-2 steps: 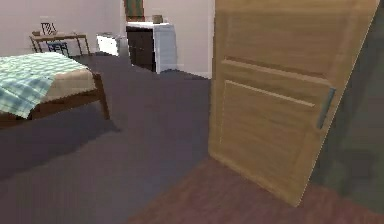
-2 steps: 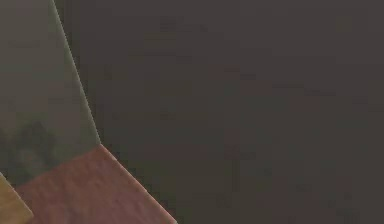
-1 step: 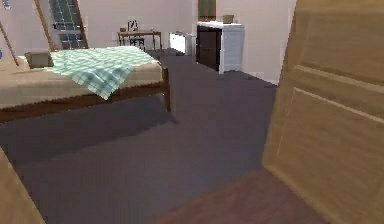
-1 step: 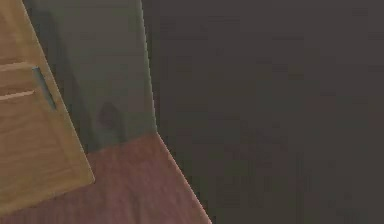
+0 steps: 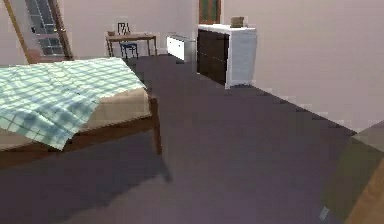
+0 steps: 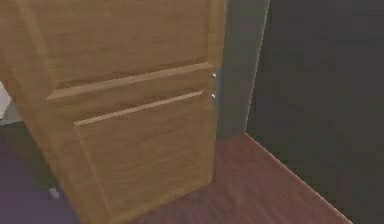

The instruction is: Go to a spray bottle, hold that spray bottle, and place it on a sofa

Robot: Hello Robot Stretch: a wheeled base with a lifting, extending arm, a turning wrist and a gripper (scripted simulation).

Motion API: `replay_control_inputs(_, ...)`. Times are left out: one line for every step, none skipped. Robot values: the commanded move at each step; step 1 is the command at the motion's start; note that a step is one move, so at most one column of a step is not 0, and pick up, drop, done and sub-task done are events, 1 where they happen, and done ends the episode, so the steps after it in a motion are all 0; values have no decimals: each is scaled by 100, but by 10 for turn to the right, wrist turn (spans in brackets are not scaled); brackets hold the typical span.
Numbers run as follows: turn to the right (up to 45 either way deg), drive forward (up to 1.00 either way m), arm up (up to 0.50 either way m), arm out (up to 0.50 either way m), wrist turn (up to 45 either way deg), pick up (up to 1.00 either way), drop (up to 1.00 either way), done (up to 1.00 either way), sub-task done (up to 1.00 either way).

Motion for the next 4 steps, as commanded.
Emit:
replay_control_inputs(0, 100, 0, 0, 0, 0, 0, 0, 0)
replay_control_inputs(0, 20, 0, 0, 0, 0, 0, 0, 0)
replay_control_inputs(450, 0, 0, 0, 0, 0, 0, 0, 0)
replay_control_inputs(30, 0, 0, 0, 0, 0, 0, 0, 0)
